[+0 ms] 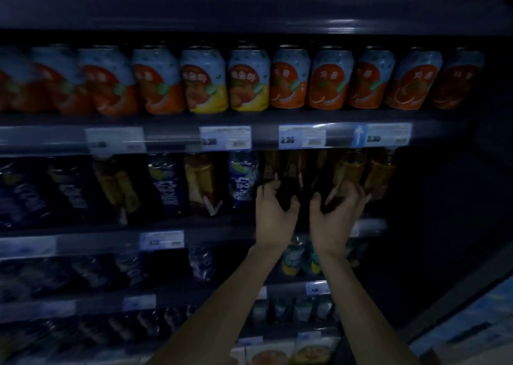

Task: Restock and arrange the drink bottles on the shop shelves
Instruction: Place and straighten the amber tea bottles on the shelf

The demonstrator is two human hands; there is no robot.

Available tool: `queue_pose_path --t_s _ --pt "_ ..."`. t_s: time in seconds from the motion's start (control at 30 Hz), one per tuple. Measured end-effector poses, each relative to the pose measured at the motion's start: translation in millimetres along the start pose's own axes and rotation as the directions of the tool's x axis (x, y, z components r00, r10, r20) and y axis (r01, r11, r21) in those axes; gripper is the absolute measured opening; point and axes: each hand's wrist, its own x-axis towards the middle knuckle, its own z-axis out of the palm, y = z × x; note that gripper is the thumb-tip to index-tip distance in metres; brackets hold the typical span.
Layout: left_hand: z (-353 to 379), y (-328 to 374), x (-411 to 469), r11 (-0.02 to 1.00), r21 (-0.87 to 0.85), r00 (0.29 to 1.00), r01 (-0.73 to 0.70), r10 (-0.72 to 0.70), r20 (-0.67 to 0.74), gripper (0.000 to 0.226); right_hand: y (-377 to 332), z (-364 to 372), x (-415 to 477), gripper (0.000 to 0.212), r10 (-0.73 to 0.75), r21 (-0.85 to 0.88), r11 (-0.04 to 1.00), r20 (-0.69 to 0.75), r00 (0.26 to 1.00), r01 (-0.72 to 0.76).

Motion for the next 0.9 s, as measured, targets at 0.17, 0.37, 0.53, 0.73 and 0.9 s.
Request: queue_pose_path --t_s 0.17,0.37,0.53,0.73,0.9 --pt "-70.8 -25.1 -0.2 0.999 0.017 0.999 0.037 -0.037 -0.029 0.039 -43.9 35.4 -41.5 0.057 -0.019 0.068 0.998 0.063 0.998 0.014" --pt "-158.3 -58.9 0.6 0.997 0.003 0.991 0.08 -0.079 -0.104 0.027 -98.8 88.5 -94.8 0.058 -0.045 0.148 0.989 0.165 0.985 0.02" --pt "-225.5 -89.5 5.1 0.991 0.07 0.979 0.111 -0.097 -0.177 0.036 -143.6 130.4 -133.2 0.058 -0.078 0.204 0.979 0.223 0.972 0.031" --pt "-284.2 -119.1 14.5 0.984 0.087 0.956 0.156 -0.128 -0.264 0.041 -176.9 167.0 -171.7 0.055 -0.095 0.203 0.978 0.23 0.968 0.048" --pt "-301.4 -135.8 21.2 0.981 0.083 0.951 0.178 -0.15 -0.27 0.047 -182.6 182.5 -185.4 0.059 -0.076 0.198 0.98 0.256 0.964 0.025"
